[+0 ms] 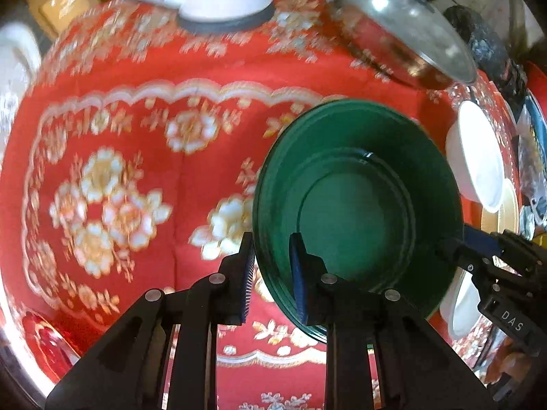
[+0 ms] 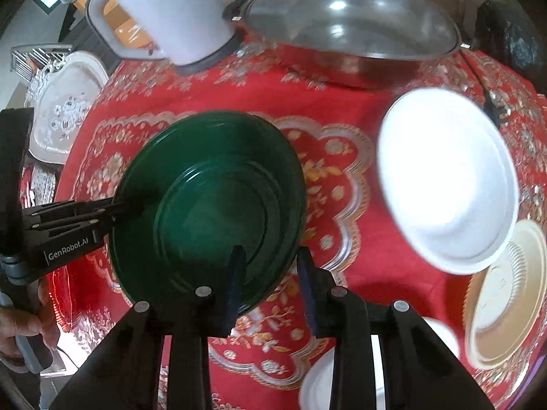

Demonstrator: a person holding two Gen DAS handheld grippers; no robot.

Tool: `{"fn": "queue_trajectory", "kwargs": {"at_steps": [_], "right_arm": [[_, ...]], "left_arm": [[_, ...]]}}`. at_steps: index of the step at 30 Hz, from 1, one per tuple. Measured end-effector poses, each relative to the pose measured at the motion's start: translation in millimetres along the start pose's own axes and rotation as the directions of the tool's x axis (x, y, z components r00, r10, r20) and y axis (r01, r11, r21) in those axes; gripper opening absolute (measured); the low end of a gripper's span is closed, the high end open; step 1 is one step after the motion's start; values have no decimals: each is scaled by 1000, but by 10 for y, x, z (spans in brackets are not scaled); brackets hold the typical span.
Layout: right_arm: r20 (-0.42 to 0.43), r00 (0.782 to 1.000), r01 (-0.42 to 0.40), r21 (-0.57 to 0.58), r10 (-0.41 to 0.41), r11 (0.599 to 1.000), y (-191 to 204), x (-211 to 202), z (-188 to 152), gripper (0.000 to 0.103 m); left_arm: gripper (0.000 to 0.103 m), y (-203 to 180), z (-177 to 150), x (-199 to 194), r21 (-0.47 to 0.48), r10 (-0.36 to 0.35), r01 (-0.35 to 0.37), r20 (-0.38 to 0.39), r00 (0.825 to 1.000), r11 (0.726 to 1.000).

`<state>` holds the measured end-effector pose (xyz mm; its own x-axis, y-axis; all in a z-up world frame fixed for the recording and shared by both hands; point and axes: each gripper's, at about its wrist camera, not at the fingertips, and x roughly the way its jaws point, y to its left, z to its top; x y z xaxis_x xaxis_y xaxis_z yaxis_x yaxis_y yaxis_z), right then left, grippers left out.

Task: Organize plates and bowls
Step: 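Lift the dark green bowl with both tools and carry it over the red stack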

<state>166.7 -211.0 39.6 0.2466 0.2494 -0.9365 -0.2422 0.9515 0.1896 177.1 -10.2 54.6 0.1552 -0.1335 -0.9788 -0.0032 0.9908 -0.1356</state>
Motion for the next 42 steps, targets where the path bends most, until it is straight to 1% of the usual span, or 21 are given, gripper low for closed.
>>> {"fn": "queue_trajectory", "kwargs": {"at_steps": [2, 3, 5, 6, 8, 11, 13, 14, 15, 18, 20, 26, 32, 35, 38, 42], "right_arm": [[1, 999, -42, 38, 42, 998, -37, 59, -21, 31], [6, 999, -47, 51, 47, 998, -44, 69, -24, 31], [-7, 999, -39, 80, 39, 996, -83, 102, 15, 31], [-11, 999, -30, 88, 31, 996, -101, 110, 37, 31], [-18, 1000, -17, 77, 18, 997, -109, 126, 79, 31], [-29, 1000, -2, 55, 4, 998, -95, 157, 109, 30], [-39, 999, -6, 28, 8, 1000, -47, 184, 105, 30], [-46, 999, -10, 19, 11, 1000, -28, 197, 100, 28], [-43, 999, -5, 13, 5, 1000, -13, 195, 97, 19], [-9, 1000, -3, 2, 3, 1000, 21, 109, 78, 18], [2, 1000, 3, -26, -3, 1000, 78, 59, 67, 18], [26, 1000, 17, -88, -15, 996, 348, -27, 20, 18], [32, 999, -17, -146, 22, 989, 708, -83, -16, 19], [35, 999, -33, -174, 39, 984, 916, -72, -19, 19], [33, 998, -49, -211, 57, 976, 1159, -76, -52, 19], [23, 995, -85, -275, 95, 958, 1539, -100, -113, 20]], "left_arm": [[20, 65, -22, 60, -13, -15, 15, -19, 1000, 1000], [20, 100, -29, 88, -28, -21, 21, -30, 999, 999], [20, 150, -19, 110, -60, -49, 47, -42, 998, 997], [20, 164, -4, 114, -68, -49, 47, -39, 998, 997], [20, 153, 30, 110, -73, -30, 28, -36, 999, 997], [20, 98, 64, 133, -65, -39, 36, -44, 998, 997], [20, 38, 73, 130, -41, -10, 9, -24, 1000, 999], [20, 8, 74, 130, -27, 3, -4, -22, 1000, 1000], [20, -14, 78, 129, -23, 1, -1, -21, 1000, 1000], [18, -31, 104, 103, -5, 11, -11, -6, 1000, 1000], [17, 27, 91, 55, -14, 1, -1, -6, 1000, 1000], [17, 252, -7, -143, -47, -3, 4, 18, 1000, 999], [17, 619, -197, -375, -100, -15, 19, 36, 999, 995], [17, 831, -367, -551, -119, 3, 4, 65, 998, 993], [17, 1051, -537, -703, -151, 5, 8, 86, 996, 988], [17, 1366, -809, -953, -193, 40, -14, 131, 991, 981]]}}
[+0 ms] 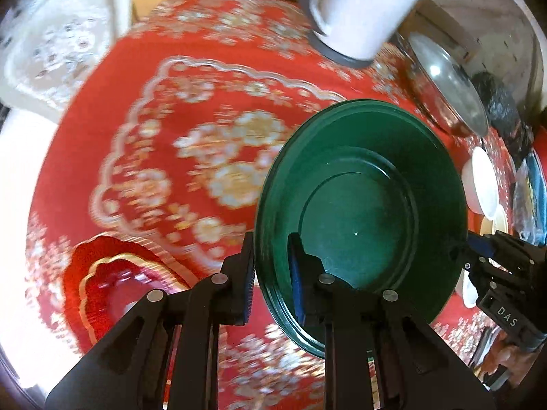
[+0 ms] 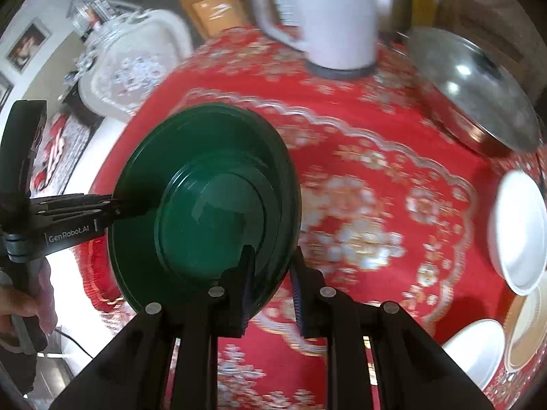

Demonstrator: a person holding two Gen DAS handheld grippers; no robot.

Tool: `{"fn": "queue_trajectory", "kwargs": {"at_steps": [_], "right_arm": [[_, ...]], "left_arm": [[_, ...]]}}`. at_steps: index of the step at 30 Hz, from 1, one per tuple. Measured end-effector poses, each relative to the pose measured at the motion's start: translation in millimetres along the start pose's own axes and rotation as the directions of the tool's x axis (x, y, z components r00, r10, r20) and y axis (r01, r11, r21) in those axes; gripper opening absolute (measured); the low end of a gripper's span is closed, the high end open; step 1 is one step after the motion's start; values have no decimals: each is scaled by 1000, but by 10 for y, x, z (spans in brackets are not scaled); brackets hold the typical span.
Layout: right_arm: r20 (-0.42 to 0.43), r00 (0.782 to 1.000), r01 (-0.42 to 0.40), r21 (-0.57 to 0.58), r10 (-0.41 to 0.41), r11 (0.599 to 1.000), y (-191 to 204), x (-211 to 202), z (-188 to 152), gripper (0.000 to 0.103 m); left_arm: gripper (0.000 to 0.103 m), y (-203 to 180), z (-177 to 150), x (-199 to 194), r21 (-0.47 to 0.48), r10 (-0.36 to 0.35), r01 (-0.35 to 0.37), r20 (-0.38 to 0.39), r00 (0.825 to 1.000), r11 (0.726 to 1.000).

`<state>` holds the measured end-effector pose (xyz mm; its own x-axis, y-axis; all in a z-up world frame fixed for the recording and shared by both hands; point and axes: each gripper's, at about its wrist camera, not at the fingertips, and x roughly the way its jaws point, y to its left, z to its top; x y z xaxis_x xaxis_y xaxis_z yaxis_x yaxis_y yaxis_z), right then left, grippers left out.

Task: Organize plates and bowls
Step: 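Lift the dark green bowl with both tools and carry it over the red stack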

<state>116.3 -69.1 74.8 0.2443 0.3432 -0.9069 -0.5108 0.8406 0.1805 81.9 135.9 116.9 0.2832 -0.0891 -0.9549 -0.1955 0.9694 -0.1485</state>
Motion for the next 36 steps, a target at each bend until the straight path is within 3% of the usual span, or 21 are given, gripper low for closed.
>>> {"fn": "queue_trajectory", "kwargs": {"at_steps": [4, 15, 25, 36], "right_arm": [[-4, 999, -36, -71, 35, 997, 431, 23, 28, 22], [-75, 991, -122, -217, 108, 968, 1353, 360, 3, 22], [-138, 983, -154, -272, 120, 950, 1836, 611, -113, 22], [-181, 977, -160, -276, 112, 948, 2024, 843, -223, 22]], "left_arm": [[18, 411, -220, -276, -49, 39, -37, 53, 998, 998], [17, 1370, -743, -581, -227, 80, -61, 75, 994, 972], [18, 1794, -1136, -559, -315, 82, -59, 61, 995, 947], [18, 1976, -1399, -318, -351, 78, -68, 15, 997, 934]]}}
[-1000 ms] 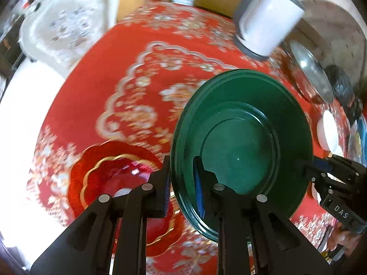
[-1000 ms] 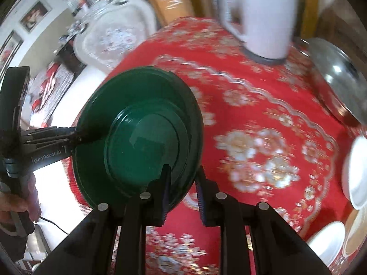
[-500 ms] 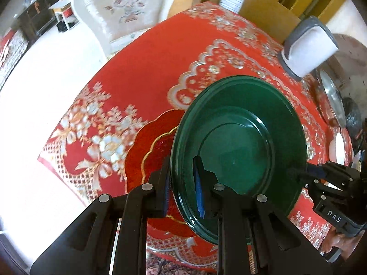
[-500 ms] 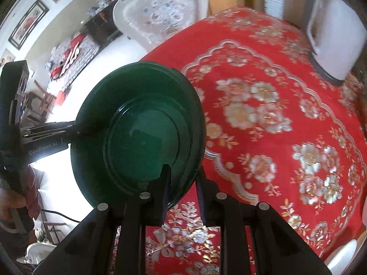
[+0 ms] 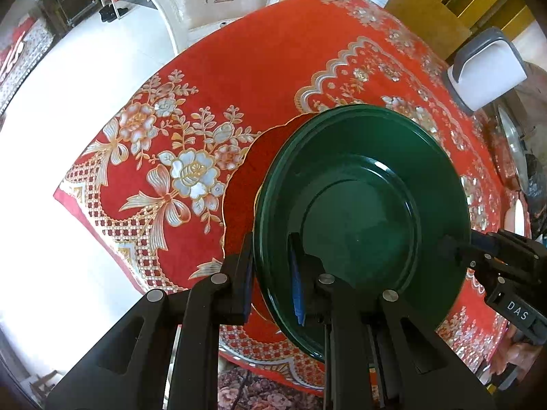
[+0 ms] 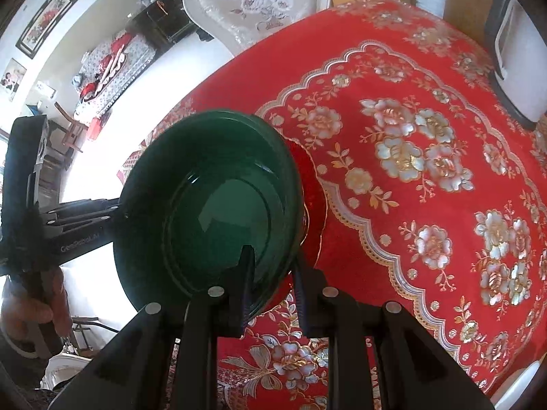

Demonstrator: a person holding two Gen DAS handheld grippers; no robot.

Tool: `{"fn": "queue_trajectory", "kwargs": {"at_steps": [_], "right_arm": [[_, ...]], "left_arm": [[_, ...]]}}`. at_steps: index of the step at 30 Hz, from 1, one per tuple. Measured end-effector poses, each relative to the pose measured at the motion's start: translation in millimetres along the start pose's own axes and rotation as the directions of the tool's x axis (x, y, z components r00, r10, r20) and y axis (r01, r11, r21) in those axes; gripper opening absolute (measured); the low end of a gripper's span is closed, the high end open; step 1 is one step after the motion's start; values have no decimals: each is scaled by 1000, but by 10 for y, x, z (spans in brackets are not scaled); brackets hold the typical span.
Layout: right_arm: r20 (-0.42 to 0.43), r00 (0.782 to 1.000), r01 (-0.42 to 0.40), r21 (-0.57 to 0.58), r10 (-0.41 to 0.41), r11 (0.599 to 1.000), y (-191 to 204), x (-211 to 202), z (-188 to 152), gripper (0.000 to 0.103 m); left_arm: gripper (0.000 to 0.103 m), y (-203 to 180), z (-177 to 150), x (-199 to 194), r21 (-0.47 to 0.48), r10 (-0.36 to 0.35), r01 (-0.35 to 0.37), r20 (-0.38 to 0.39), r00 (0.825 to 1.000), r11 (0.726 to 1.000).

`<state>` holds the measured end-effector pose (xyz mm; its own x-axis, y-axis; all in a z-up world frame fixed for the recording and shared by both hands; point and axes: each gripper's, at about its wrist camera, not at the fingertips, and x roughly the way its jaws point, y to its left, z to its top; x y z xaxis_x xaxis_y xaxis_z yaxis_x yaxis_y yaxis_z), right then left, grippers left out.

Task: Organize plates and bowls
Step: 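Lift the dark green bowl with both tools and carry it over the red stack, then lower the dark green bowl into the red stack and open both tools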

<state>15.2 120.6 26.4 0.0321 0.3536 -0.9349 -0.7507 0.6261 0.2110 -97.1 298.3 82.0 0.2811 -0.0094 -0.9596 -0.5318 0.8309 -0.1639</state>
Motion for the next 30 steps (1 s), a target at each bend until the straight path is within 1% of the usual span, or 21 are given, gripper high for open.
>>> {"fn": "queue_trajectory", "kwargs": {"at_steps": [12, 17, 20, 26, 28, 30], "right_arm": [[-30, 999, 25, 21, -24, 999, -2, 219, -61, 22], [-22, 999, 25, 36, -24, 999, -12, 243, -67, 22], [-19, 1000, 26, 42, -25, 999, -25, 246, -64, 22], [-27, 998, 50, 30, -49, 998, -20, 276, -79, 22], [-29, 999, 40, 36, -39, 999, -32, 296, -75, 22], [-27, 999, 22, 50, -21, 999, -52, 298, -83, 22]], "left_arm": [[18, 37, -24, 179, 11, 44, -44, 19, 999, 999], [18, 45, -29, 230, -1, 41, -41, 21, 999, 999], [18, 29, -28, 272, 6, 56, -56, 28, 998, 998], [18, 19, -50, 354, 0, 55, -55, 18, 998, 998], [18, 11, -55, 377, -3, 54, -54, 14, 998, 999], [19, -5, -66, 395, 10, 67, -67, 15, 998, 998]]}}
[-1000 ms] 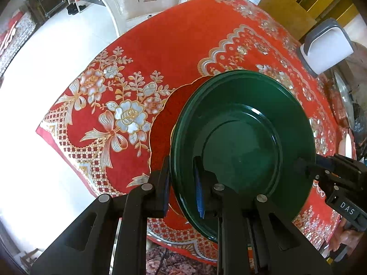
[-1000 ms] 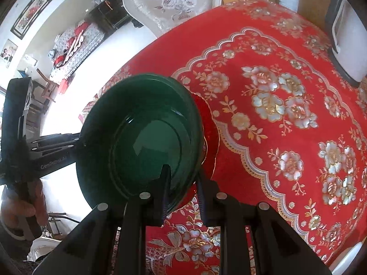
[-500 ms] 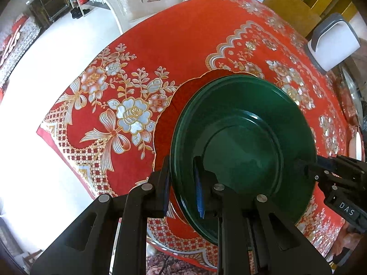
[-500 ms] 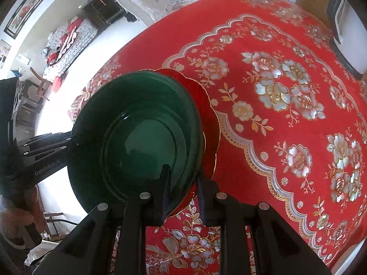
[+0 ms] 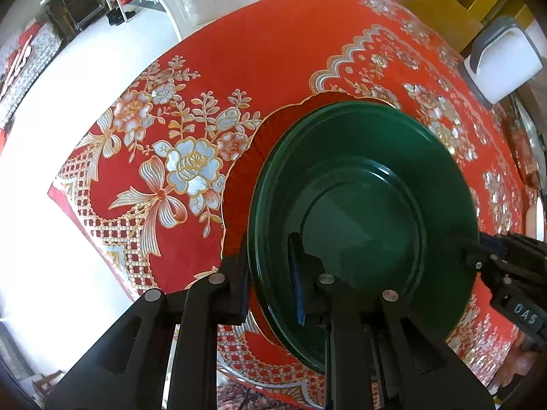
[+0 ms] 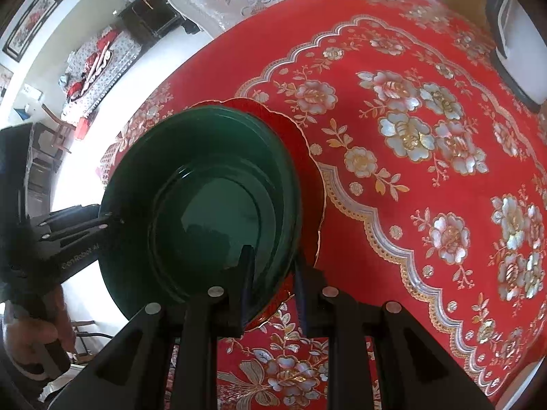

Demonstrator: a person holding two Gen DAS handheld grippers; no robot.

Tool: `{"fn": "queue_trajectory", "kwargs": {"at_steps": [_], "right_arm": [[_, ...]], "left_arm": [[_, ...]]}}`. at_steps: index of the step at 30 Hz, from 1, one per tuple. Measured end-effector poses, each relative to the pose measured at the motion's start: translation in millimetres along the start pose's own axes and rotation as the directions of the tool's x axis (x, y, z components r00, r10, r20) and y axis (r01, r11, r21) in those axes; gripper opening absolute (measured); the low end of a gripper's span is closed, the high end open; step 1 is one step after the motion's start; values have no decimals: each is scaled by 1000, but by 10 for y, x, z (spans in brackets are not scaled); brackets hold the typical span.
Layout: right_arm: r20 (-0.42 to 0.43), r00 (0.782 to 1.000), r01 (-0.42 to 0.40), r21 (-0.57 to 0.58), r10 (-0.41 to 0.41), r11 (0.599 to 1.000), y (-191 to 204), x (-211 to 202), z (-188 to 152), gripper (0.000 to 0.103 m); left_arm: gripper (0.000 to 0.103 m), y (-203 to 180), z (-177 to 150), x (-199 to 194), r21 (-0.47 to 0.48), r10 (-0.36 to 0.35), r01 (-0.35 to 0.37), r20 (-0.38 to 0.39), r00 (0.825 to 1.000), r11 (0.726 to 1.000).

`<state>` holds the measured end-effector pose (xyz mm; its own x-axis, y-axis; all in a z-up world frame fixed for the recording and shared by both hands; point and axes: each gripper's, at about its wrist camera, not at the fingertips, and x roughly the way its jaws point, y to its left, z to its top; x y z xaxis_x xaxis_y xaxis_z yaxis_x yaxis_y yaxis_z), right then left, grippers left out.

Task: Organize plates and bowls
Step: 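Lower the dark green bowl into the red stack and open both tools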

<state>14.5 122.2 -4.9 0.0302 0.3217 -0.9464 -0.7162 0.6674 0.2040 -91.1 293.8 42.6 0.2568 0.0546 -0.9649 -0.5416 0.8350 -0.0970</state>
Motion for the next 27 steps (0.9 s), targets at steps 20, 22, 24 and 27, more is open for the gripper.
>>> {"fn": "queue_trajectory", "kwargs": {"at_steps": [20, 22, 24, 27], "right_arm": [[64, 998, -30, 25, 29, 999, -18, -333, -132, 49], [72, 997, -30, 32, 28, 999, -8, -353, -132, 50], [78, 996, -41, 43, 37, 998, -23, -374, -137, 51], [89, 995, -50, 59, 45, 997, -41, -403, -152, 51]], "left_arm": [[51, -19, -56, -395, 23, 58, -61, 134, 989, 998], [51, -40, -48, -451, 28, 68, -73, 156, 985, 997], [51, -62, -40, -500, 35, 73, -80, 174, 982, 996], [51, -100, -14, -537, 41, 69, -78, 185, 980, 996]]}}
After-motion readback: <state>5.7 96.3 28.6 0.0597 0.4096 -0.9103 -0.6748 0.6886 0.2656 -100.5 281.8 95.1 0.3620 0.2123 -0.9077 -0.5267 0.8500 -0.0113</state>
